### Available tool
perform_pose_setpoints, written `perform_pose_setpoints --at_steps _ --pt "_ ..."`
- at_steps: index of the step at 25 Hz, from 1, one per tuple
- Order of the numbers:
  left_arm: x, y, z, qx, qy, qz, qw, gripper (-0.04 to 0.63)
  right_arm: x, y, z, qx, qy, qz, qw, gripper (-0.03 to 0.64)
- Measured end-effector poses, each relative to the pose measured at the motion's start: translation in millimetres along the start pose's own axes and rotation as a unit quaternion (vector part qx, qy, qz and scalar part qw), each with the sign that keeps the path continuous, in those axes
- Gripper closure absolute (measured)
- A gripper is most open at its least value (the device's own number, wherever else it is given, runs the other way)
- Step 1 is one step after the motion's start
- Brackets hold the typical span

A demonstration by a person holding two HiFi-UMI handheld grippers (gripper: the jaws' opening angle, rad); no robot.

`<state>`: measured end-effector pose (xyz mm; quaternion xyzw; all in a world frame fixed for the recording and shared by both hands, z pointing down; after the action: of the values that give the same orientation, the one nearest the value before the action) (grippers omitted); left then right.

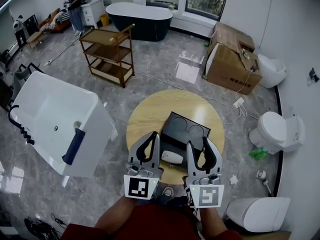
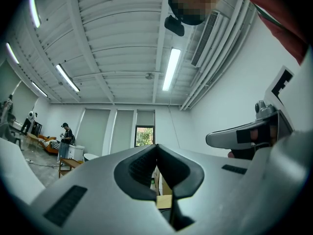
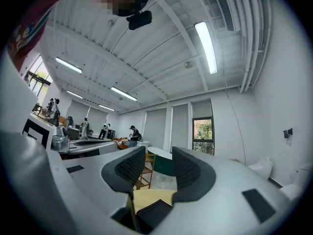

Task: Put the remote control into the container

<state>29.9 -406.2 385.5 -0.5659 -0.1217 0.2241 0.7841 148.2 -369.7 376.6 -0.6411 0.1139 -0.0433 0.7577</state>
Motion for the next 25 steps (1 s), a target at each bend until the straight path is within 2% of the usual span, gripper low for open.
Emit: perform_pose_setpoints --at_steps 5,16,25 --pt "1.3 1.4 0.1 0.001 -0.003 0.0 1.0 0.58 -2.4 4.1 0.4 0.004 0.005 0.004 1.0 0.437" --pt "10.2 6.4 -2.0 0.002 -0.011 0.005 0.9999 0.58 0.3 9.5 3.8 0.011 0.0 0.002 1.0 0.584" --pt "8.1 7.3 -1.1 0.001 -0.012 0.004 0.9999 0.58 -3.0 4.4 2.5 0.006 -0.002 0.011 1.0 0.595"
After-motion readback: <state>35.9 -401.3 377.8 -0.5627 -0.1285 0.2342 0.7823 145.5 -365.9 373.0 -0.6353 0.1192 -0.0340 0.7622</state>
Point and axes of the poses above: the fingertips, and each gripper's own axes: z backward along the fingers, x to its right, y out of its top, the point moved 1 cm from there along z, backward along the fingers, and after that the axes turned 4 degrees about x, right-handed, at the moved point
